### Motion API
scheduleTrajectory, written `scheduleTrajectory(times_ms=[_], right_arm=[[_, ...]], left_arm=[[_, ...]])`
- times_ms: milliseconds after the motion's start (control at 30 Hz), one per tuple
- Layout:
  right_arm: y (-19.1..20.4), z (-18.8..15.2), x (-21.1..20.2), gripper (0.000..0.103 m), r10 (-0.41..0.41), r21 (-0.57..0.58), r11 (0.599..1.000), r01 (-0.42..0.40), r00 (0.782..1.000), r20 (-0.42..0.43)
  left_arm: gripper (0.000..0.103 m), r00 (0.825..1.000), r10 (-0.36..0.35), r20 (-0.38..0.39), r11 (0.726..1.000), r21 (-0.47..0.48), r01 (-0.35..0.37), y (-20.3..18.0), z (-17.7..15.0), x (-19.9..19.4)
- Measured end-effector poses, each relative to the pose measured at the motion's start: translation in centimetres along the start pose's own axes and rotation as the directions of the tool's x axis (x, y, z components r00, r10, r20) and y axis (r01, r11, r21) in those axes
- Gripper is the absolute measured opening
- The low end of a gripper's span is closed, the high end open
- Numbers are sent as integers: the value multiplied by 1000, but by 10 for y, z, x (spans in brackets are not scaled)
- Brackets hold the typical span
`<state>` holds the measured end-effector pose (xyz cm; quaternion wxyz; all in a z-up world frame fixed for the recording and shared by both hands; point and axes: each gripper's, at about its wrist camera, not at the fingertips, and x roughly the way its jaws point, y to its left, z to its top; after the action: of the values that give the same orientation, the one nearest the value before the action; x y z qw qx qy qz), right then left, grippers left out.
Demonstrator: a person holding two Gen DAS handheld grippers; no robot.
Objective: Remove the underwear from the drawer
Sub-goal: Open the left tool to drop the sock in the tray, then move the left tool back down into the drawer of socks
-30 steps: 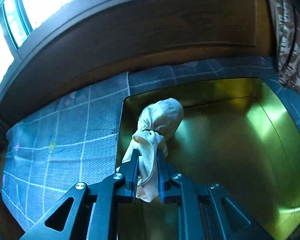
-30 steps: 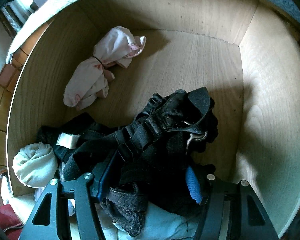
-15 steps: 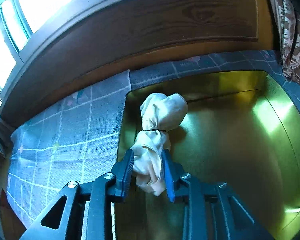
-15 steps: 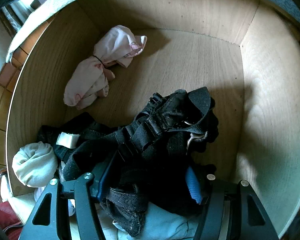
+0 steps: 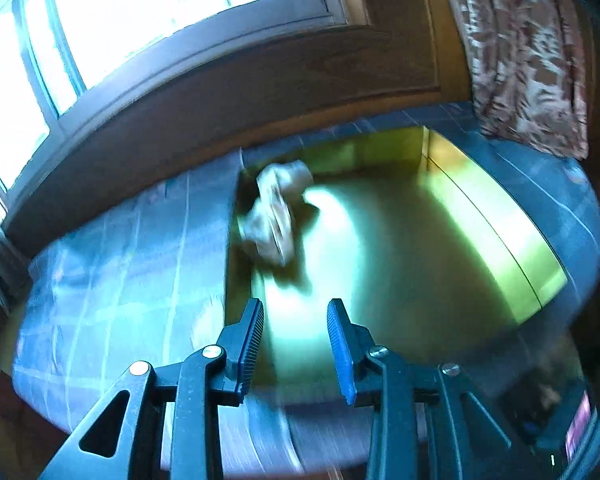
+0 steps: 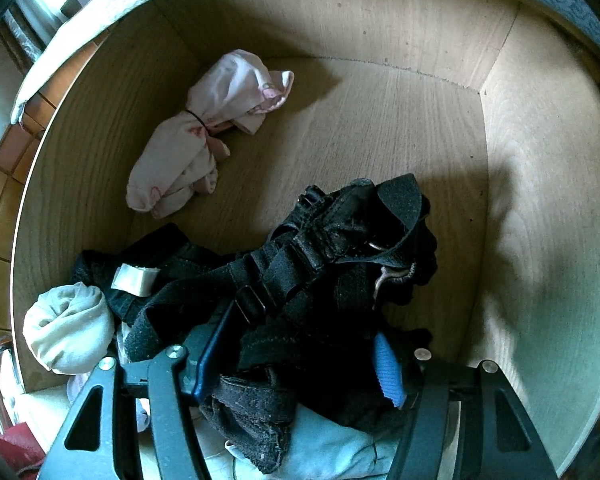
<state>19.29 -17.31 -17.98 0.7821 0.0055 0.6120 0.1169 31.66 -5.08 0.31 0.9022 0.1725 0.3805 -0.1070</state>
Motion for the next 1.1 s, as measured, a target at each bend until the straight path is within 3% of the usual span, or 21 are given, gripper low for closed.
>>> scheduleTrajectory(times_ms=[167, 333, 467, 633, 767, 1100], right_arm=[[0, 0, 0, 64, 3, 2, 1000, -3, 1000, -1], [0, 0, 0, 64, 6, 6, 1000, -6, 1000, 1], [-2, 0, -2, 63, 10, 13, 1000, -10, 1000, 6], [-4, -1, -4, 63, -3, 4, 1000, 3, 1000, 11], [0, -2, -3, 63, -1, 7, 1000, 1, 1000, 9], [-4, 1, -2, 64, 7, 15, 1000, -7, 1000, 7]], left_arm=[[33, 992, -96, -80, 995, 10, 97, -20, -60, -16], [33, 959, -194, -206, 978, 36, 205, -58, -128, -19], [33, 936, -213, -279, 970, 56, 238, -84, -164, -12], [33, 922, -190, -338, 975, 48, 219, -101, -193, 0], [33, 905, -131, -405, 985, 48, 164, -106, -208, 14], [36, 920, -44, -390, 989, 110, 94, -127, -223, 10]])
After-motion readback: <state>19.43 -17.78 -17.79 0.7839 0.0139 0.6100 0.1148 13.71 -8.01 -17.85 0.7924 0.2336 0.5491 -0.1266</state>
